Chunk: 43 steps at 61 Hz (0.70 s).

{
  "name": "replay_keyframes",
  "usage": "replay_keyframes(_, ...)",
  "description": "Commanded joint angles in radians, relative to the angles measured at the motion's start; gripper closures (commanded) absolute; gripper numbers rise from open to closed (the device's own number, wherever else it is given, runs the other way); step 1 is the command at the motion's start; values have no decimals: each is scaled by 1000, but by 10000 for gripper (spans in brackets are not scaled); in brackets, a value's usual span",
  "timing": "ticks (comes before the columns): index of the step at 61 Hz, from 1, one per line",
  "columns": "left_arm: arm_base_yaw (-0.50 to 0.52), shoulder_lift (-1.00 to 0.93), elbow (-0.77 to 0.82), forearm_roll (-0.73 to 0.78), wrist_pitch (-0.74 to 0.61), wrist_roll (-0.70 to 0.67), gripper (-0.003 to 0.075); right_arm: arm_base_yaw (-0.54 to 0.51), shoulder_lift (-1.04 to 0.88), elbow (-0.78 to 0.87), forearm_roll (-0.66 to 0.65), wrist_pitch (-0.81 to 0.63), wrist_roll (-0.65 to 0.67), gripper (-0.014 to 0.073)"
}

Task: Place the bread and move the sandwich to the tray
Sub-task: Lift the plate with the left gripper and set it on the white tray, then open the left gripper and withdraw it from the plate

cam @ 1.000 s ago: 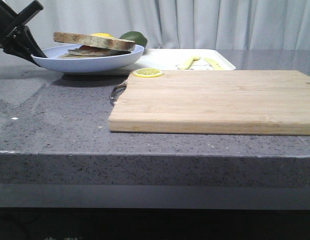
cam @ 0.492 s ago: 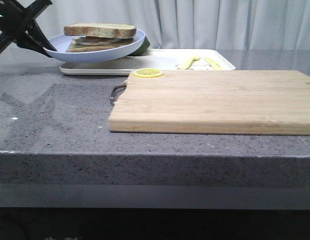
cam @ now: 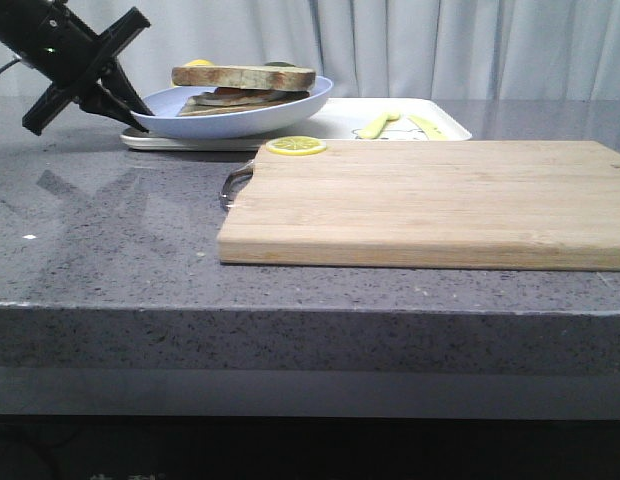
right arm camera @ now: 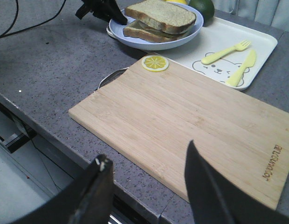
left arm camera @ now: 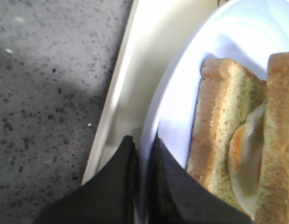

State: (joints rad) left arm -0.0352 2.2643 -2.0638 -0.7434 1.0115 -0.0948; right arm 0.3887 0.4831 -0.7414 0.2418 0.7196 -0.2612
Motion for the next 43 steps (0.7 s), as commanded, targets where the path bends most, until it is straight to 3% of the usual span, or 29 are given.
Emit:
replay_keyframes(1, -8, -60, -33, -58, -23, -6, 736, -5, 6, -26, 5, -72, -1, 211)
replay_keyframes(5, -8, -60, -33, -58, -17, -6, 697, -5, 6, -26, 5, -72, -1, 211)
replay_keyframes(16, -8, -65, -33, -58, -5, 29, 408, -5, 6, -26, 5, -72, -1, 211)
replay_keyframes(19, -6, -70, -33, -55, -5, 37, 366, -5, 6, -26, 5, -72, -1, 211)
replay_keyframes(29, 11, -130, -33, -29, -7, 107, 353, -5, 6, -26, 5, -72, -1, 211)
replay_keyframes(43, 6, -281, -33, 196, -2, 129, 353, -5, 6, -26, 5, -72, -1, 211)
